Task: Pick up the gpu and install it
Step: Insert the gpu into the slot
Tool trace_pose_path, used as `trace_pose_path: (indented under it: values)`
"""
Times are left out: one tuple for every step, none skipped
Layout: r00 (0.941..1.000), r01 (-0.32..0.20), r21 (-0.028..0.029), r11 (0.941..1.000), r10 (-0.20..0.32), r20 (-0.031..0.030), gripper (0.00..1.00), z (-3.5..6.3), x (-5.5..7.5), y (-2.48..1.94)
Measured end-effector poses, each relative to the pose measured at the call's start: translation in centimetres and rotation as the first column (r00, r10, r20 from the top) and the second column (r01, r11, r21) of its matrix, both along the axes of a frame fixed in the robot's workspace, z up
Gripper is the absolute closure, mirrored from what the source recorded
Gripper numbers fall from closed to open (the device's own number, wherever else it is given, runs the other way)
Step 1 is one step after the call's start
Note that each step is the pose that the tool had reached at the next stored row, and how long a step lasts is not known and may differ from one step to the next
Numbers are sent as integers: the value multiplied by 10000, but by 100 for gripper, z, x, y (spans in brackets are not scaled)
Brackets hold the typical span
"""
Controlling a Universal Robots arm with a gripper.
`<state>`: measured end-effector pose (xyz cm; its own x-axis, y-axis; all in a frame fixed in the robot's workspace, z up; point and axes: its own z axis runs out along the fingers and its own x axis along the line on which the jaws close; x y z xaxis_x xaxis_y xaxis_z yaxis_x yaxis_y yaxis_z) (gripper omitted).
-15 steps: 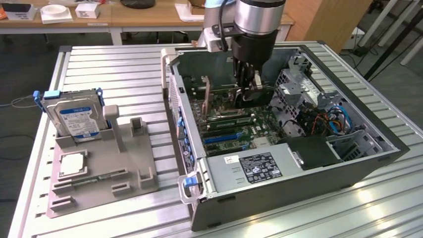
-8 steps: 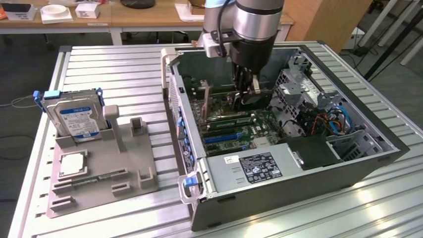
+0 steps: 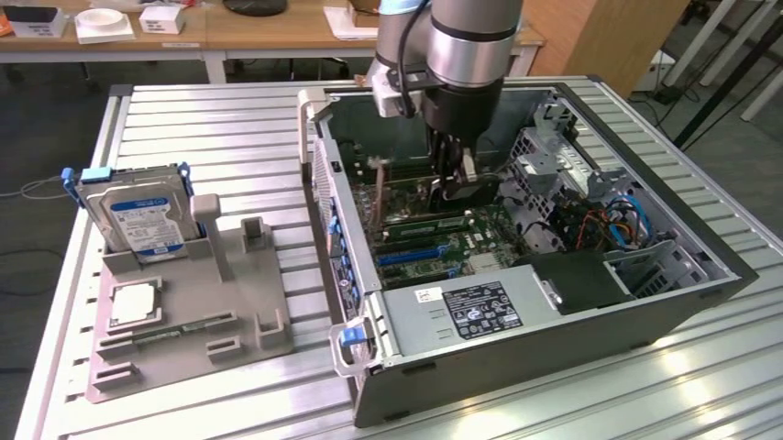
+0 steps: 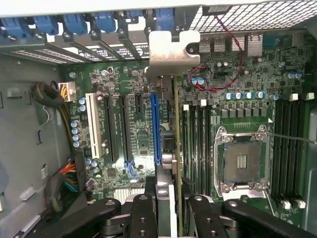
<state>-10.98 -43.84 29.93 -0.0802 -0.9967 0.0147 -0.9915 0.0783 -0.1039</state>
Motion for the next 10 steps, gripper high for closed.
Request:
trace_pose_path:
  values:
    - [10000, 0, 0, 10000, 0, 0, 71, -17, -2, 0]
    - [10000, 1, 0, 10000, -1, 0, 71, -36, -5, 0]
    - [10000, 1, 0, 10000, -1, 0, 71, -53, -7, 0]
    - [10000, 0, 0, 10000, 0, -1, 71, -69, -8, 0]
    - [10000, 0, 1, 10000, 0, 0, 71, -85, -10, 0]
    - [10000, 1, 0, 10000, -1, 0, 71, -102, -13, 0]
    - [10000, 1, 0, 10000, -1, 0, 71, -118, -15, 0]
    - [10000, 2, 0, 10000, -2, 0, 71, -135, -18, 0]
    - [10000, 1, 0, 10000, -1, 0, 71, -150, -20, 0]
    - [10000, 1, 1, 10000, -1, 1, 71, -165, -23, 0]
